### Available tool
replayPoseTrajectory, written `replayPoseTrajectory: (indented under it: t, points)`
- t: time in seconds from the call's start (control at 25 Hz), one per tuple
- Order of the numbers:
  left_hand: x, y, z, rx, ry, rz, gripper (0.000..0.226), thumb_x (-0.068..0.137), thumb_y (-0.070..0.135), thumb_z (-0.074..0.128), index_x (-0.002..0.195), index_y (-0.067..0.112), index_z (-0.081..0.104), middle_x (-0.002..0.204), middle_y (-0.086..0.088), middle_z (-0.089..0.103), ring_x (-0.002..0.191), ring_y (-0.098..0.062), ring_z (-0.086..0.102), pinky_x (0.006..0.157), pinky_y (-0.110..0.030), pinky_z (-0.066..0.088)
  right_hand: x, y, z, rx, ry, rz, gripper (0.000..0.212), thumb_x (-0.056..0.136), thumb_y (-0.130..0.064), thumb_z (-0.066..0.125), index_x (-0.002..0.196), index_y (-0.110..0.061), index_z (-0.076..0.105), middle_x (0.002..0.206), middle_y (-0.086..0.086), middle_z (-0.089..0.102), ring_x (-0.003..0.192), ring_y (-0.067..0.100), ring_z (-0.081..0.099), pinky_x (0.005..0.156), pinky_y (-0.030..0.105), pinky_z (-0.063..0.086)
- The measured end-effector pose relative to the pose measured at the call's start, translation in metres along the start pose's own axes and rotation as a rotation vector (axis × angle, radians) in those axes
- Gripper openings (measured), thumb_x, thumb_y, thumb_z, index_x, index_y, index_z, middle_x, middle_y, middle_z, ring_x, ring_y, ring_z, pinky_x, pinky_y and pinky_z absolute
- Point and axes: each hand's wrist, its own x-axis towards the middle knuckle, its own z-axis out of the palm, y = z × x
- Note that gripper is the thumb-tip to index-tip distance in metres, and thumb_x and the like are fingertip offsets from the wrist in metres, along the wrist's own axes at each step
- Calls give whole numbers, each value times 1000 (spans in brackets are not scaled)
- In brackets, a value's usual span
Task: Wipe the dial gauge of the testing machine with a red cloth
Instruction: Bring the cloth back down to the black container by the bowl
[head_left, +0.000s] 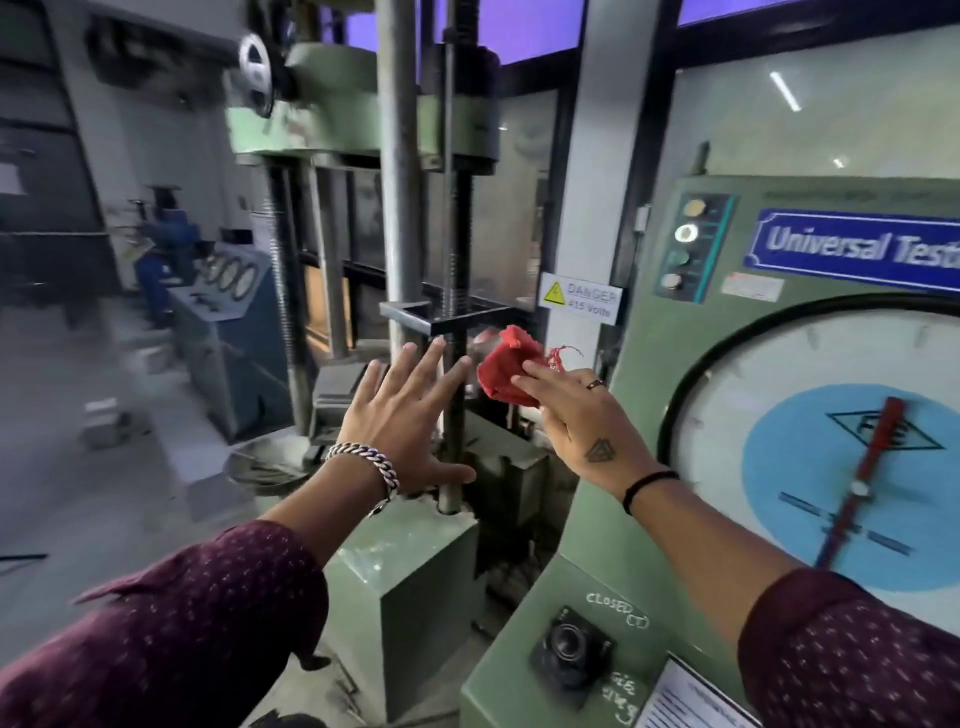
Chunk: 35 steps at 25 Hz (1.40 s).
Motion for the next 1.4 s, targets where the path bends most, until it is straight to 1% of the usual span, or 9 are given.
replayPoseTrajectory:
  t: [0.08,0.2,0.36,0.48,0.64,0.76,1.08,1.24,1.4]
  points:
    - [-20,-37,1,-3,-11,-64,145,57,98,66,171,46,-8,184,3,-5,169,-29,0,134,-62,11,18,-27,29,60,-36,-20,57,93,10,75,145,-13,75,153,9,71,118,43,70,105,57,61]
    - [-56,-95,8,-2,-59,-131,143,59,100,64,171,46,-6,184,3,-5,168,-30,1,134,-61,13,38,-72,76,139,-100,-20,55,97,9,72,148,-14,73,156,8,68,124,43,68,110,56,58]
    - [-116,-169,36,-49,-134,-252,141,61,97,68,171,46,-3,184,3,-7,169,-29,2,134,-60,14,48,-136,147,222,-187,-35,53,99,6,72,148,-13,74,154,8,70,118,41,67,109,54,58]
    - [-166,-215,66,-80,-186,-333,140,61,97,67,172,43,1,184,4,-7,168,-28,3,134,-60,16,41,-178,206,264,-269,-49,52,99,7,73,147,-13,73,154,11,70,123,46,68,113,56,55]
    - [-235,-256,108,-112,-275,-415,140,61,98,65,172,42,2,184,3,-5,168,-29,5,133,-61,18,17,-229,277,322,-357,-47,49,98,7,67,144,-8,75,150,18,71,120,50,71,111,56,54]
    - [-285,-276,142,-169,-351,-490,141,61,99,66,172,43,0,184,4,-7,168,-29,5,133,-61,18,-13,-262,324,381,-467,-36,50,98,5,65,145,-8,75,151,20,71,122,51,71,111,58,53]
    - [-372,-303,217,-265,-507,-655,140,62,99,66,172,44,-2,184,5,-12,168,-30,7,132,-61,21,-94,-295,421,457,-684,63,57,98,2,68,150,-19,72,155,6,70,126,43,69,113,52,55]
    - [-404,-311,260,-286,-573,-737,141,62,100,63,172,42,-2,184,1,-12,168,-33,8,132,-61,22,-133,-304,478,507,-782,82,55,96,-3,60,148,-15,73,154,10,71,131,38,71,113,45,49]
    - [-432,-314,321,-310,-647,-817,141,59,103,55,173,42,-2,184,1,-12,168,-32,8,134,-57,20,-172,-305,553,552,-918,114,56,98,-1,61,151,-17,71,157,8,68,134,41,68,116,50,50]
